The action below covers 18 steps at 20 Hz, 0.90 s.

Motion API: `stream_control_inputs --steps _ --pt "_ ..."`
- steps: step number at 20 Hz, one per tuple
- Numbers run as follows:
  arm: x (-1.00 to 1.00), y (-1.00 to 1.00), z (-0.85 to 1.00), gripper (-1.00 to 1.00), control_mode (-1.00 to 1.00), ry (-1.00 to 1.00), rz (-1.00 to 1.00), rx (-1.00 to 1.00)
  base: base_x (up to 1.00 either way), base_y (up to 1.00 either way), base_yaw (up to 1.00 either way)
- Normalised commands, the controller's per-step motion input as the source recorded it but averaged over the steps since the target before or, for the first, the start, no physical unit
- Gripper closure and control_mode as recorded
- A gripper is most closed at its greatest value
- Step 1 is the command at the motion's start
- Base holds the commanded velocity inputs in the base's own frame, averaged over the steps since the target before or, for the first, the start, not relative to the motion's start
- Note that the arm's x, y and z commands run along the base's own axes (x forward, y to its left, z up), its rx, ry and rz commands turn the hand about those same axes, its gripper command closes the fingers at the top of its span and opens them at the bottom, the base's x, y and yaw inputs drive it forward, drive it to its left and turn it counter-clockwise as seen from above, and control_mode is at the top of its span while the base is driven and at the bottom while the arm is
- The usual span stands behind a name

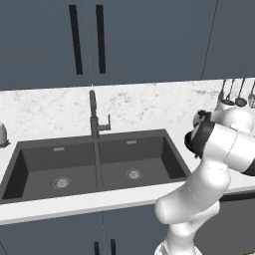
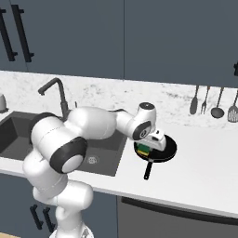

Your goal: Pick the pan and sponge and place them into the sink. Then turn on the water.

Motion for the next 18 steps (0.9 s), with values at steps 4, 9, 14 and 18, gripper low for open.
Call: stream_control_inputs --steps 4,9,14,18 --pt "0.50 -0.05 -0.09 1.00 -1.00 -0.02 -0.01 0.00 0.00 0.00 0.00" --pt "0.45 -0.10 -0.10 1.00 -1.00 -0.02 0.00 0.00 0.00 0.00 0.00" --pt "0.09 -0.07 -0.24 1.00 -1.00 0.00 0.00 0.00 0.00 0.00 0.00" --pt "0.01 -0.07 -0.28 1.00 -1.00 0.00 0.00 0.00 0.00 0.00 0.00"
